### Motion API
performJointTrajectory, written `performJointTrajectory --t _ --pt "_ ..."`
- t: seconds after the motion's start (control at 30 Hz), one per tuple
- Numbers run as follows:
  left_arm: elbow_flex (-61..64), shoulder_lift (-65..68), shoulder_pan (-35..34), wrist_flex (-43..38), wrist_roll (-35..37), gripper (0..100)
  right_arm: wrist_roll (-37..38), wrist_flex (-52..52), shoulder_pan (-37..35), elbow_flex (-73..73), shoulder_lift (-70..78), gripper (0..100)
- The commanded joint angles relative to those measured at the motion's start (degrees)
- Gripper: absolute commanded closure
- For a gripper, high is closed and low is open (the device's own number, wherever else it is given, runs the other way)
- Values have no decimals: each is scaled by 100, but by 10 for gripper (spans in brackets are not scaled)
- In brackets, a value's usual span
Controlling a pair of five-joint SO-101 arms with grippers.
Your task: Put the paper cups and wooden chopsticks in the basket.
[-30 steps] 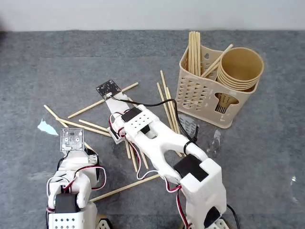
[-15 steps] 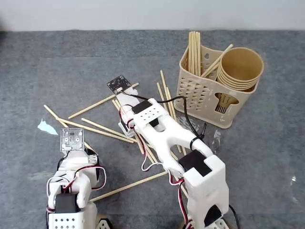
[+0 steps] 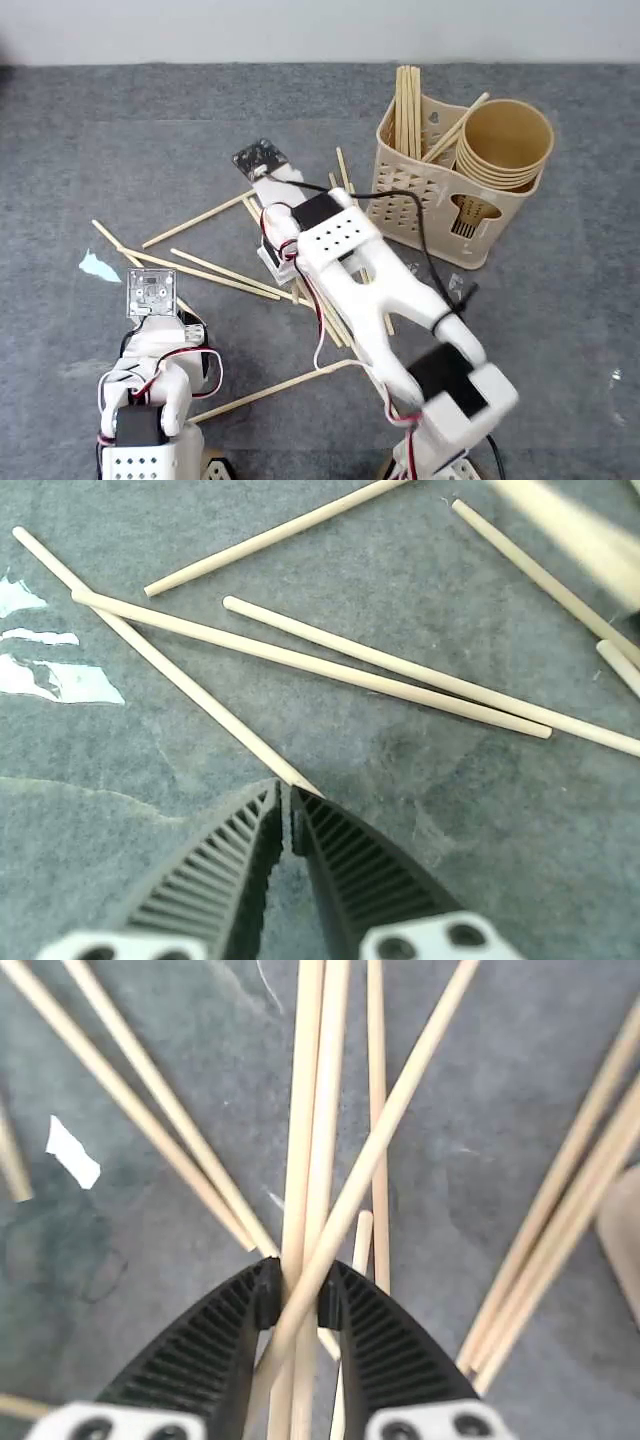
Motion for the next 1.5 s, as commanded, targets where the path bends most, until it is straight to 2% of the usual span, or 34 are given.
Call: performJointTrajectory --t 0.0,0.33,0.5,0.6,0.87,1.0,1.23,1.47 --pt "-48 18 -9 -114 -35 985 44 268 66 -141 -998 992" --pt "-48 18 -18 -114 -35 985 70 637 75 -141 -2747 989" --pt "-48 18 -18 -114 -35 985 580 567 119 -149 -3468 989" --pt "-48 18 -18 -114 -35 985 774 259 470 -149 -3705 989" --pt "-48 18 -18 -114 -35 985 1248 -1209 1745 -26 -3749 989" --pt "-48 18 -18 -114 -35 985 1495 -2202 2044 273 -3749 989" --pt "-48 18 -18 -114 -35 985 1503 -4057 2387 905 -3714 989" --pt "-48 18 -18 -114 -35 985 1486 -5253 2712 932 -2985 989"
